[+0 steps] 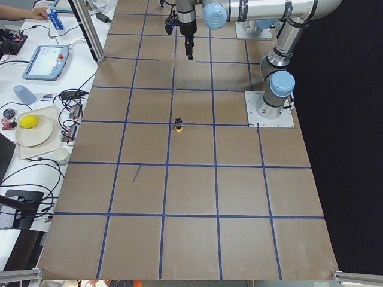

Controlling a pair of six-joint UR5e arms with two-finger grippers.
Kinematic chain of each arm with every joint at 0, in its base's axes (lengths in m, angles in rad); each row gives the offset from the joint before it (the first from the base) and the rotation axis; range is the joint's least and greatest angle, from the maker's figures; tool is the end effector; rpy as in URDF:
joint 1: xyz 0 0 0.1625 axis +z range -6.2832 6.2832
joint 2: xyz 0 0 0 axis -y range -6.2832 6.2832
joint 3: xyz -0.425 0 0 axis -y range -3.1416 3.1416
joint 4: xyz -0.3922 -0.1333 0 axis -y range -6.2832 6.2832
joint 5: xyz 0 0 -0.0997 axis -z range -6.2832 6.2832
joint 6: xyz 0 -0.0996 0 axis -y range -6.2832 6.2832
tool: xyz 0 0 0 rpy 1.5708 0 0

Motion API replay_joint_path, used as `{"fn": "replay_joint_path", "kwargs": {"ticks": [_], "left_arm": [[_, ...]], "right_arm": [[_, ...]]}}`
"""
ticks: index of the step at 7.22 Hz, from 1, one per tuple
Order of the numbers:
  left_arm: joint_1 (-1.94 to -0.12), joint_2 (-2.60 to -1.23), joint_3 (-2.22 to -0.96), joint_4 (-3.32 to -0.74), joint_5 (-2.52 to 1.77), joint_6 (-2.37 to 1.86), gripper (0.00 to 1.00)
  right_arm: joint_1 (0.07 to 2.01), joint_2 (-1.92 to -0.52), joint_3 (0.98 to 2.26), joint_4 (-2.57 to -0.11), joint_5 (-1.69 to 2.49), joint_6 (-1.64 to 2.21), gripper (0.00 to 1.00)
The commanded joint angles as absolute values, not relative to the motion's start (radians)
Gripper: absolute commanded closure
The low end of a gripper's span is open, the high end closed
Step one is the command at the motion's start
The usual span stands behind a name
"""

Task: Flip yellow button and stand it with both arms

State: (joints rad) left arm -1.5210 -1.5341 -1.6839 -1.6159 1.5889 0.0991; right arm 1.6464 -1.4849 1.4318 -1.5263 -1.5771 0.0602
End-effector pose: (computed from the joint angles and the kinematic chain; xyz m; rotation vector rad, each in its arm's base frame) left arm -0.1083 -0.4683 0.4463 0.0788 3.1257 0.1918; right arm 0.1722 -0.5171 0.5080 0.0241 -3.1358 0.0141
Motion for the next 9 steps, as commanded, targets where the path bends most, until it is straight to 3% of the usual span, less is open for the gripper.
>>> {"fn": "replay_joint_path", "kwargs": {"ticks": [1, 3, 9], "left_arm": [[-1.506, -1.540, -1.684, -1.612, 1.589, 0.147, 0.00], [-1.483, -1.583, -1.689, -1.537, 1.589, 0.166, 0.00], [-1.152, -1.768, -1.706, -1.404, 1.589, 0.358, 0.00]], "right_arm": [[1.646, -1.485, 1.433, -1.526, -1.578, 0.061, 0.00], [1.646, -1.485, 1.431, -1.526, -1.577, 0.060, 0.00], [1.646, -1.485, 1.433, -1.526, -1.578, 0.060, 0.00]]}}
